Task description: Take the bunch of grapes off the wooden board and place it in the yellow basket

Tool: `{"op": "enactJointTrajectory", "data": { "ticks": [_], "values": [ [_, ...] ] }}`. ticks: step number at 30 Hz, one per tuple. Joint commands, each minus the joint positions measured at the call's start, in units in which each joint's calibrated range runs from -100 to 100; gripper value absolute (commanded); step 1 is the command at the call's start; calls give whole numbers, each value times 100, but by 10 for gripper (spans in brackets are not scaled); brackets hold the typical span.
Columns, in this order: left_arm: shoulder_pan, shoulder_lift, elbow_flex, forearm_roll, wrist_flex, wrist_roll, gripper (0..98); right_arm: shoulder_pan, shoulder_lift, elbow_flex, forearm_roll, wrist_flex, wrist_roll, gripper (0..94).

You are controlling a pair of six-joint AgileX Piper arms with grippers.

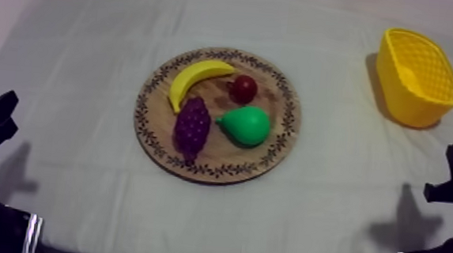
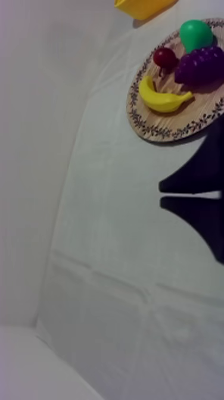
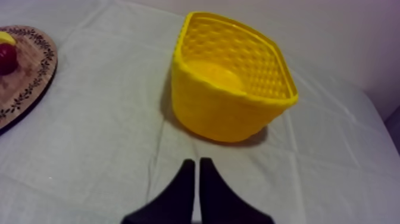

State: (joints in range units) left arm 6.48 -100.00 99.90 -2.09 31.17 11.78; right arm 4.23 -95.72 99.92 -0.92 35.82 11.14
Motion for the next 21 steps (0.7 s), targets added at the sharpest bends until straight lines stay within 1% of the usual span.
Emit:
{"op": "enactJointTrajectory", "data": {
  "ticks": [1, 21],
  "values": [
    [0, 0, -2, -4, -5, 1, 1, -17, -4, -3, 1, 6, 168, 5],
    [0, 0, -2, -4, -5, 1, 1, -13, -4, -6, 14, -16, 201, 4]
  ]
}}
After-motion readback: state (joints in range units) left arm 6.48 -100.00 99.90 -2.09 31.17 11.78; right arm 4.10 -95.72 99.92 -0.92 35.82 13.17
